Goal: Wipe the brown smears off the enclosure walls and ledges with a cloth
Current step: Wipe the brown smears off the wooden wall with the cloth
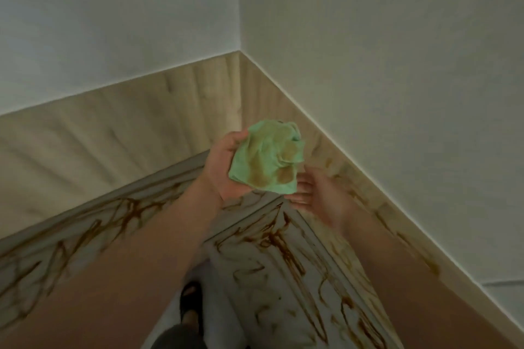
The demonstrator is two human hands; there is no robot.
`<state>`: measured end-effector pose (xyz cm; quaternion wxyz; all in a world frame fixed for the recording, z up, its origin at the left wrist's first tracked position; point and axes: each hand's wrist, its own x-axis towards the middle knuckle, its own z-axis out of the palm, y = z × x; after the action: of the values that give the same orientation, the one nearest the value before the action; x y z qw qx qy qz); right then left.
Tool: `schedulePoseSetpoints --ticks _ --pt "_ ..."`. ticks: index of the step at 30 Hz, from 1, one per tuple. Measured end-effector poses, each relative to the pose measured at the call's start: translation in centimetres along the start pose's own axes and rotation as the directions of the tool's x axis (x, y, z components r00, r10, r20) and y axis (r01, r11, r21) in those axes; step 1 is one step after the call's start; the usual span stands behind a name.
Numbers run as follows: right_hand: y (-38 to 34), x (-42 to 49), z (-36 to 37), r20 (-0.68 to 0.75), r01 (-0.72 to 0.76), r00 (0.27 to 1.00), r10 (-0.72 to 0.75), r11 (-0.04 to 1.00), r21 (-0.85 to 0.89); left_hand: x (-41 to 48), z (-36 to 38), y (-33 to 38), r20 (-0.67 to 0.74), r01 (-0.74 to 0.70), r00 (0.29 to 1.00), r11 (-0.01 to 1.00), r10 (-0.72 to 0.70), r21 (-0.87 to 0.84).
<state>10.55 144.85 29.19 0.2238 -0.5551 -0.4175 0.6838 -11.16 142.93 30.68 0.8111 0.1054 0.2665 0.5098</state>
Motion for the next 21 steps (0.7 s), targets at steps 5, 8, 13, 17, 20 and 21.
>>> schedulePoseSetpoints --ticks 5,8,13,17,20,21 --pt "1.0 -1.1 8.9 0.210 0.026 0.977 -0.043 0.996 0.085 -9.3 -5.1 -0.5 -0.226 -0.062 0.971 0.995 0.079 0.084" --pt "3.2 -1.7 14.2 0.297 0.074 0.953 -0.065 0.997 -0.017 -15.4 -8.7 -1.1 -0.355 -0.141 0.918 0.982 0.177 0.126" --pt "8.8 -5.0 24.3 0.413 -0.025 0.909 0.060 0.996 -0.091 -28.6 -16.1 -4.5 -0.576 -0.294 0.751 0.944 0.324 0.148" --pt "15.3 -9.9 32.2 0.463 -0.078 0.864 0.196 0.962 -0.262 -40.1 -19.5 -10.7 -0.646 -0.416 0.651 0.899 0.399 0.135" --pt "21.5 -15.2 37.6 0.499 -0.116 0.799 0.335 0.901 -0.418 -49.3 -21.1 -17.0 -0.712 -0.603 0.534 0.796 0.455 0.056" --pt "24.2 -18.1 39.9 0.507 -0.089 0.773 0.382 0.856 -0.509 -53.2 -21.6 -20.0 -0.734 -0.680 0.481 0.732 0.480 0.033"
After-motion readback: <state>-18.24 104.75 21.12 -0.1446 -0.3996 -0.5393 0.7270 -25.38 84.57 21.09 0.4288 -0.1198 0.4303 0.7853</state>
